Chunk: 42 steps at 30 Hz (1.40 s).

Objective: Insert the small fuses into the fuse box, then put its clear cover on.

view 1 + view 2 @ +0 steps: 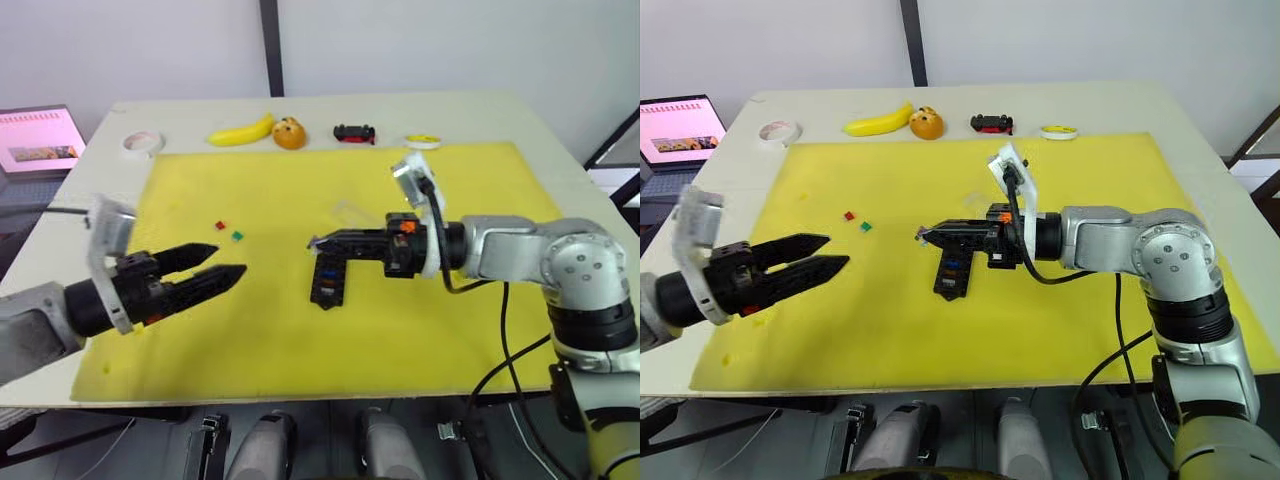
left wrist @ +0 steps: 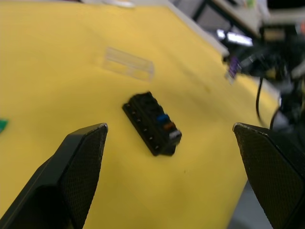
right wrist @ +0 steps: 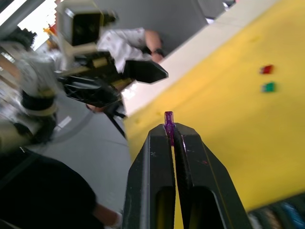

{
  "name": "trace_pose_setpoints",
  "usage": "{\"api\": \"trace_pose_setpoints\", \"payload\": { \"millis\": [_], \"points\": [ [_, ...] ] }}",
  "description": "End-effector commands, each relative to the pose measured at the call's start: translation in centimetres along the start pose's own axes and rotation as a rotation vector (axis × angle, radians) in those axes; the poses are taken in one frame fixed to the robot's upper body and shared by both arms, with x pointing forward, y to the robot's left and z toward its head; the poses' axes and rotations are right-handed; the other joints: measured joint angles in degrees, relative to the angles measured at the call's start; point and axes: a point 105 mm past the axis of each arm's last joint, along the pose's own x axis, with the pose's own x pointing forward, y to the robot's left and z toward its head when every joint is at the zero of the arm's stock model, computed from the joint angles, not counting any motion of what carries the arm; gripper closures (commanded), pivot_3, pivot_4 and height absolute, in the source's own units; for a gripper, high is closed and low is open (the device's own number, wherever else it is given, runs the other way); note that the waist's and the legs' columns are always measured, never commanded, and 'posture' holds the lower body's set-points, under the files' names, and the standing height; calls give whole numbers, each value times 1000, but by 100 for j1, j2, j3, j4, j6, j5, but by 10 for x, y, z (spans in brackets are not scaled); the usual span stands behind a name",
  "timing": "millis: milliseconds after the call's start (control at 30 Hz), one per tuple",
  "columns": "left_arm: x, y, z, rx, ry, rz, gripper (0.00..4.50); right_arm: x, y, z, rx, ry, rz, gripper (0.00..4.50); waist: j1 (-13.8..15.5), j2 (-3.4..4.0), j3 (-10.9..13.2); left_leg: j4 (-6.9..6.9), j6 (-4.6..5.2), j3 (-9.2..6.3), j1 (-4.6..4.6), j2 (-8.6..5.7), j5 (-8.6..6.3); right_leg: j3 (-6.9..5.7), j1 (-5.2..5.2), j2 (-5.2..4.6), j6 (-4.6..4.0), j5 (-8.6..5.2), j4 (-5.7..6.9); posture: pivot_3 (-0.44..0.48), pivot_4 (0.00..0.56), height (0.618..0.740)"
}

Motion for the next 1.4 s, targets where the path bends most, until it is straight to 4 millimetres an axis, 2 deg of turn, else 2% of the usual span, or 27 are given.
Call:
{"api": "trace_pose_setpoints", "payload": {
  "millis": [33,233,367,500,667,867,1400],
  "points": [
    [15,3,4,104,2,-109,61,1,5,4,-138,56,2,4500,7,-1,1,-4,-1,0,0,2,0,-1,0,1,0,0,-2,0,150,740],
    [39,19,-14,385,129,-257,61,6,-8,-1,-279,153,-62,4500,9,0,3,-11,-3,2,0,1,2,-1,-1,0,1,1,-7,0,150,740],
    [58,28,-16,515,156,-362,61,8,-28,-8,-469,276,-147,4500,23,-8,11,-9,-5,-5,-6,2,3,-7,-6,-1,2,2,-10,0,150,740],
    [74,39,-17,599,151,-371,61,10,-45,-13,-595,345,-181,4500,8,-10,12,-2,-5,-4,-8,-1,3,-8,-5,-2,4,3,-10,0,150,740],
    [86,44,-23,626,151,-387,61,9,-56,-17,-634,375,-173,4500,0,-12,14,0,-5,-6,-9,0,3,-8,-8,-1,5,3,-7,0,150,740],
    [93,44,-32,626,162,-404,61,15,-57,-20,-642,381,-142,4500,8,-12,14,5,-7,-9,-9,0,4,-9,-8,-1,5,3,-1,0,150,740],
    [106,48,-32,667,152,-408,61,22,-63,-31,-685,422,-126,4500,5,-12,14,13,-23,-10,-9,-2,13,-10,-9,-1,7,4,11,0,150,740]
  ]
}}
